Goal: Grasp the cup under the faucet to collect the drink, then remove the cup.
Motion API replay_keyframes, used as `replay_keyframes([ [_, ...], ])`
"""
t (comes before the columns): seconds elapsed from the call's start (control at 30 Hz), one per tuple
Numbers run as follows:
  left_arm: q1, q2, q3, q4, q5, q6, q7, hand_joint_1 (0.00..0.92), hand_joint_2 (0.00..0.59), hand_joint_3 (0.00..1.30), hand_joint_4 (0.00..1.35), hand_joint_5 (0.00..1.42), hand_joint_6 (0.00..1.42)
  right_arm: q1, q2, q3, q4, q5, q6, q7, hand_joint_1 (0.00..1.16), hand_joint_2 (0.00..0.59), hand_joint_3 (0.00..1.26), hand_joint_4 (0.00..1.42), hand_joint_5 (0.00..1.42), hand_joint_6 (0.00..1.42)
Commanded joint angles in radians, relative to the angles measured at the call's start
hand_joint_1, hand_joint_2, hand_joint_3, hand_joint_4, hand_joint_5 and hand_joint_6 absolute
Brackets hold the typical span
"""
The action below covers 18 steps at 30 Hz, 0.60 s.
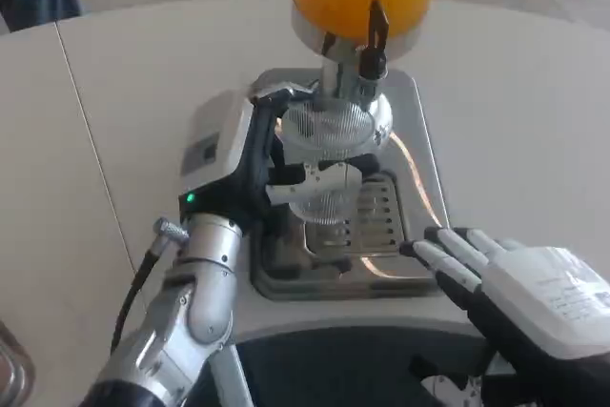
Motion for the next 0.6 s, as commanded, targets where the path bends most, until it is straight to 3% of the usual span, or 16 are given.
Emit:
replay_keyframes([
  [0.03,0.051,-0.008,0.001,-0.047,-0.012,-0.003,-0.03,0.391,0.028,0.67,0.61,0.97,1.38,-0.002,-0.001,-0.013,0.012,0.01,0.006,-0.019,0.51,0.417,0.07,0.0,0.0,0.06],
  [0.3,0.073,-0.017,0.004,-0.092,-0.001,0.009,-0.037,0.346,0.047,0.63,0.54,0.94,1.37,-0.023,-0.005,-0.019,0.019,0.016,0.007,-0.023,0.52,0.414,0.07,0.0,0.0,0.07],
  [0.43,0.082,-0.014,-0.012,-0.119,0.032,0.019,-0.027,0.284,0.071,0.48,0.36,0.81,1.23,-0.031,-0.007,-0.019,0.03,0.018,0.007,-0.024,0.53,0.41,0.07,0.0,0.0,0.08],
  [0.6,0.094,-0.023,-0.018,-0.148,0.051,0.043,-0.02,0.242,0.063,0.36,0.21,0.58,0.91,-0.047,-0.014,-0.021,0.054,0.024,0.003,-0.034,0.53,0.406,0.07,0.0,0.0,0.08],
])
